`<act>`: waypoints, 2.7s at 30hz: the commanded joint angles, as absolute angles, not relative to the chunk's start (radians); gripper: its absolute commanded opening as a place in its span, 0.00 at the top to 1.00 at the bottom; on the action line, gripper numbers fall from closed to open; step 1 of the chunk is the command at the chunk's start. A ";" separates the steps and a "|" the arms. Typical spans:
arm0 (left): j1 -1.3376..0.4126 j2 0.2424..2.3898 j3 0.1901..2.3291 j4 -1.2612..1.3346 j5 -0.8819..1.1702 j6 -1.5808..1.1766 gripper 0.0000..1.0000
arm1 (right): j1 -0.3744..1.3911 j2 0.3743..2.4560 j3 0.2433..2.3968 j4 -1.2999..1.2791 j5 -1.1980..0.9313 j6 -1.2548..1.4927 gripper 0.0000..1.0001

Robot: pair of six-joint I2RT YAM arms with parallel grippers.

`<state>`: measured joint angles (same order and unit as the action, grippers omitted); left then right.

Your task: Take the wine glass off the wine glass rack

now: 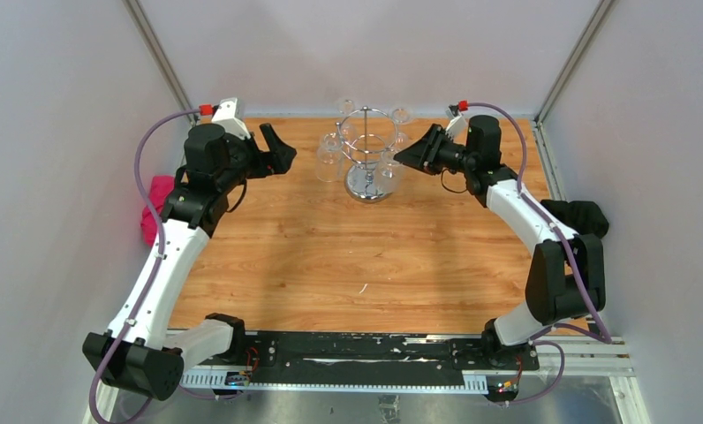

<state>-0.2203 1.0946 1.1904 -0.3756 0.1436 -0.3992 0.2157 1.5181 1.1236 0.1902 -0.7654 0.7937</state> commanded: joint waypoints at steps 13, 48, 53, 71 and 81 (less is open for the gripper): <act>-0.222 1.069 1.164 -0.353 0.138 -0.391 0.08 | 0.230 1.534 1.182 0.178 -0.751 0.803 0.78; -0.222 1.058 1.171 -0.359 0.136 -0.386 0.08 | 0.212 1.458 1.173 0.105 -0.735 0.812 0.66; -0.222 1.063 1.170 -0.358 0.139 -0.387 0.08 | 0.210 1.459 1.193 0.070 -0.726 0.788 0.69; -0.222 1.057 1.170 -0.355 0.144 -0.386 0.08 | 0.203 1.453 1.216 0.030 -0.701 0.803 0.85; -0.222 1.055 1.166 -0.355 0.141 -0.385 0.08 | 0.202 1.462 1.203 0.082 -0.727 0.857 0.99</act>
<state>-0.2203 1.0706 1.1767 -0.3691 0.1379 -0.3962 0.2111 1.4837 1.1904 0.0441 -0.7071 0.8303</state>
